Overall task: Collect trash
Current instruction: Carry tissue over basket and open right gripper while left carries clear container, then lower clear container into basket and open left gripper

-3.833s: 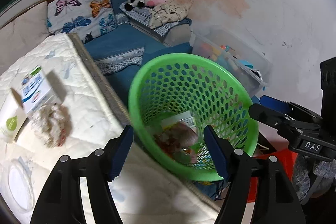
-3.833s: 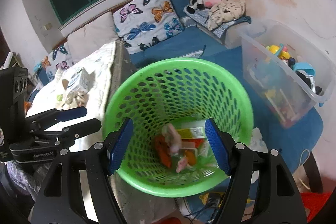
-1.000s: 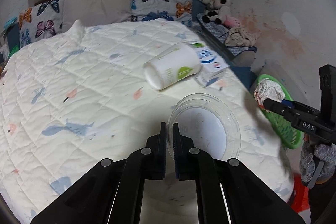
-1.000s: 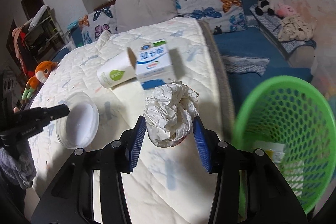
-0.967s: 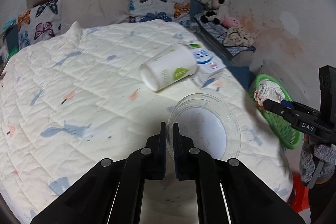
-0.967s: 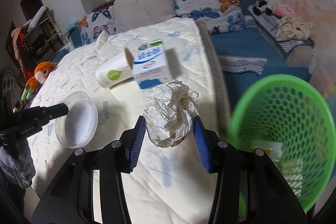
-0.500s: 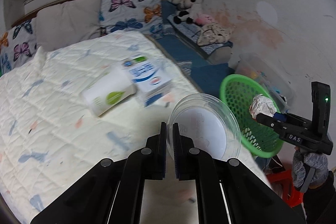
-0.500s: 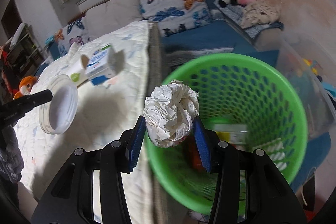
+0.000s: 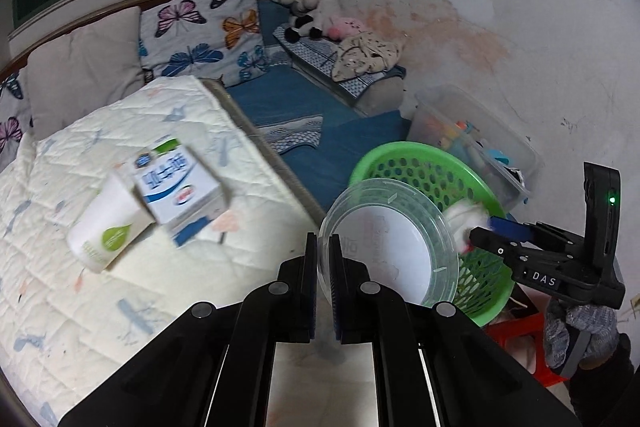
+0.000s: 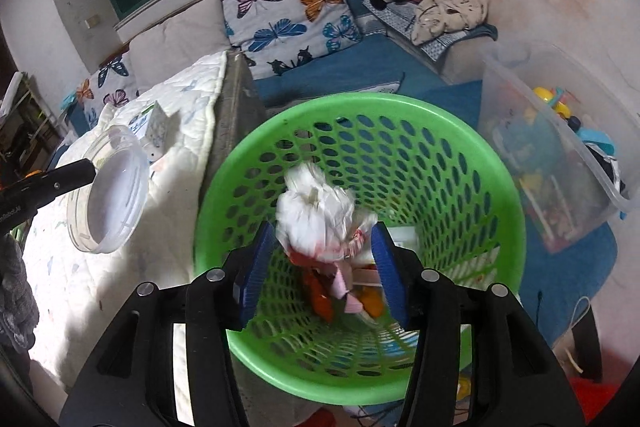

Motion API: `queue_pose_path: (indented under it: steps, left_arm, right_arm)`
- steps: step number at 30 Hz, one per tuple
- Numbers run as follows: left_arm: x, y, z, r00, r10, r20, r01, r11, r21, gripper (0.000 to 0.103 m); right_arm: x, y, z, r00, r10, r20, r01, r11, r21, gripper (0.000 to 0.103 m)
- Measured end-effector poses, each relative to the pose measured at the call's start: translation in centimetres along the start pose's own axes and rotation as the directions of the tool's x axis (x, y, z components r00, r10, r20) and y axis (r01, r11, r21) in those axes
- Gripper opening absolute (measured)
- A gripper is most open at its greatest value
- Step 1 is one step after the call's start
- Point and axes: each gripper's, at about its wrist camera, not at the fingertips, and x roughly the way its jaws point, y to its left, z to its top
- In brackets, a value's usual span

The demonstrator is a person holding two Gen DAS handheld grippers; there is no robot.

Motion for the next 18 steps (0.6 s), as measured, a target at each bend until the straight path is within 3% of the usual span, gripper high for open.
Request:
queue_pose_path:
  steps: [18]
  left_arm:
    - [4.2,-4.5,0.4,0.998,-0.015,-0.066,0.019,0.998,0.060,0.006]
  right_arm:
    - [-1.8,-2.9,0.0,0.999,-0.008,0.034,0.007,0.999,0.048,0.059]
